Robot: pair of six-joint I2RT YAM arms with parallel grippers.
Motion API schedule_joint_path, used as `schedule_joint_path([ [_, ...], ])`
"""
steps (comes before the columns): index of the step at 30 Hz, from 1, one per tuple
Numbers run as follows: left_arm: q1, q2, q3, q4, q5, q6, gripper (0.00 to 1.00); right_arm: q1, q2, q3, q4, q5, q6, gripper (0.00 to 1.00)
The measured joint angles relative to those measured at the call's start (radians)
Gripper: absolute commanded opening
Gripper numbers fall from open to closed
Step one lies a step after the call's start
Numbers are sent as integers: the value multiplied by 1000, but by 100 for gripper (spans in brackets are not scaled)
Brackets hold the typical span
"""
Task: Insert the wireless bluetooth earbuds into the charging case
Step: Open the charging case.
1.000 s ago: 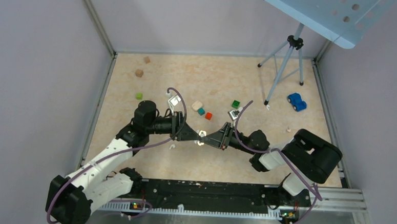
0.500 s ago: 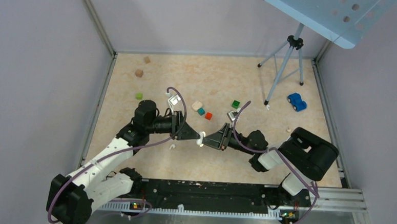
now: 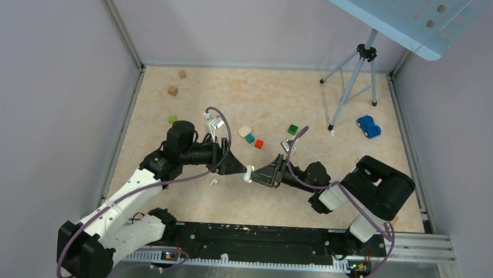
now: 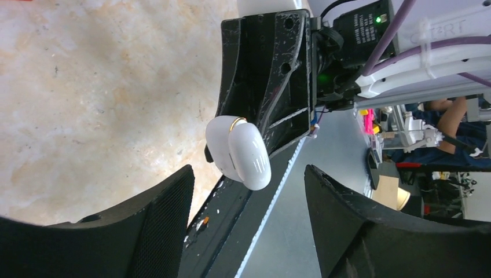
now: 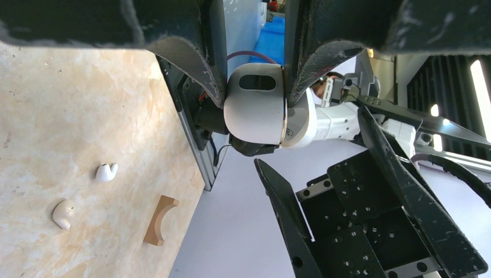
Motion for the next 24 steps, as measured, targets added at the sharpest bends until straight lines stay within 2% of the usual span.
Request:
schedule_joint_path([
  [15, -30, -8, 0, -71, -60, 40, 75, 1, 23, 9, -2, 0, 9, 0],
  [24, -67, 16, 0, -71, -80, 37, 68, 8, 23, 15, 0, -3, 10, 0],
])
